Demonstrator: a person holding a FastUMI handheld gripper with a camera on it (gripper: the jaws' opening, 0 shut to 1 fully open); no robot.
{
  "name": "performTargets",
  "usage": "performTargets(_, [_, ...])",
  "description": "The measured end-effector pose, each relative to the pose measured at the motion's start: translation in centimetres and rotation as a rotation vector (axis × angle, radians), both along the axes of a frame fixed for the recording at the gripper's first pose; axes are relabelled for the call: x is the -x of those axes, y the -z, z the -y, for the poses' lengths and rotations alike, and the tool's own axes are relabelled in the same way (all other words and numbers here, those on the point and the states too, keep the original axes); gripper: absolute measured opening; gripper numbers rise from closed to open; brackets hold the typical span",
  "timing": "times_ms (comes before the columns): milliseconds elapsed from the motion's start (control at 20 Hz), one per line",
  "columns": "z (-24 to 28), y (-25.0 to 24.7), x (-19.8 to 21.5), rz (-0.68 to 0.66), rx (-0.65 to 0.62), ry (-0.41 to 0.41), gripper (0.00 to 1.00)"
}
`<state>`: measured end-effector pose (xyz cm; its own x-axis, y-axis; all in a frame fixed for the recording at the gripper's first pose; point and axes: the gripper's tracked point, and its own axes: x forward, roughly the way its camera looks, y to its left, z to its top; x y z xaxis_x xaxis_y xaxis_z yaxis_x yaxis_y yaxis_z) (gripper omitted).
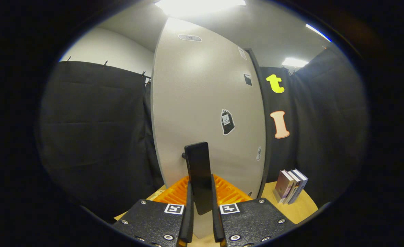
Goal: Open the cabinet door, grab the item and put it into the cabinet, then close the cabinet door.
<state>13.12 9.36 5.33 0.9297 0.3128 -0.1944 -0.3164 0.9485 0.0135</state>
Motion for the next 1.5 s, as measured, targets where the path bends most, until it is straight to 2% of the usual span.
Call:
performTargets(400, [5.0,-0.5,1.8,0.006,0.023,0.092,0.23])
performTargets(500, [6.4,-0.8,1.9,0.014,0.028,0.122,0.20])
performTargets(650, [9.2,-0.7,2.3,0.008,0.038,0.176,0.16])
performTargets(950, [14.2,-0.1,2.7,0.007,0.083,0.304,0.16])
performTargets(1100, [16.5,-0.6,2.9,0.017,0.091,0.364,0.09])
performTargets(1300, [18.7,-0.5,3.2,0.013,0.056,0.405,0.09])
performTargets(1500, [21.5,-1.4,4.2,0.056,0.102,0.496,0.12])
